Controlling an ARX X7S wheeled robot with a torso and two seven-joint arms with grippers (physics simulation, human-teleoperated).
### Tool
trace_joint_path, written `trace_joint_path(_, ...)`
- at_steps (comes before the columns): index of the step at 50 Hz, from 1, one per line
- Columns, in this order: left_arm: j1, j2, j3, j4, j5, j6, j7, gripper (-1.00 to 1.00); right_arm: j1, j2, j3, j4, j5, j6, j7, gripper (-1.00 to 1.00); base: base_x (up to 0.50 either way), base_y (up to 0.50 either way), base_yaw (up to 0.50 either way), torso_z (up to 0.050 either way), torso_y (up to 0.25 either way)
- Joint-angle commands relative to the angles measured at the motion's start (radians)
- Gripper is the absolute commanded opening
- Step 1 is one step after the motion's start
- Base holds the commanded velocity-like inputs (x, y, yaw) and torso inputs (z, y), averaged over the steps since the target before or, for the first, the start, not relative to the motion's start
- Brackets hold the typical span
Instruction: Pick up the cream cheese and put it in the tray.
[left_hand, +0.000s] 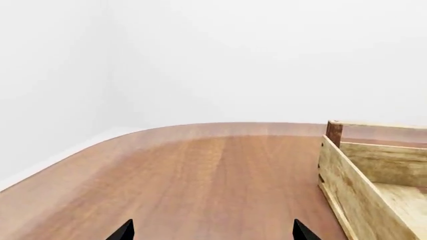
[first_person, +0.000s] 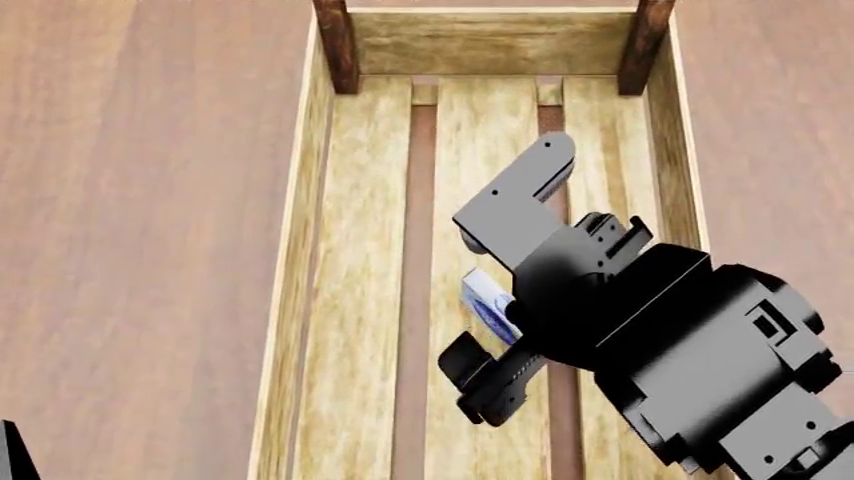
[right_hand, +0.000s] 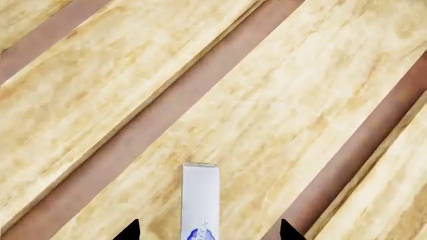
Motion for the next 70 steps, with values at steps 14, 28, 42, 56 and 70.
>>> trace_joint_path(14,0.008,-0.006,0.003,0.0,-0.003,0.029,0.006,1.0,0.007,0.026,-0.011,-0.124,-0.033,0.055,0.063,1.0,0.0,0.0,0.0,0.0,0.0)
trace_joint_path(28,0.005,-0.005,0.006,-0.005,-0.001,0.03,0.007,1.0,0.046,0.092,0.033,-0.279,0.008,0.17,0.12,1.0,0.0,0.0,0.0,0.0,0.0)
trace_joint_path(42,0.003,-0.007,0.007,-0.007,-0.006,0.028,0.006,1.0,0.006,0.205,0.254,-0.441,0.136,0.158,0.173,1.0,0.0,0.0,0.0,0.0,0.0)
trace_joint_path(56,-0.004,-0.007,0.01,-0.015,-0.009,0.021,0.005,1.0,-0.16,0.358,0.53,-0.559,0.287,0.038,0.238,1.0,0.0,0.0,0.0,0.0,0.0)
trace_joint_path(70,-0.005,-0.007,0.011,-0.017,-0.008,0.021,0.004,1.0,-0.382,0.457,0.685,-0.628,0.317,-0.138,0.283,1.0,0.0,0.0,0.0,0.0,0.0)
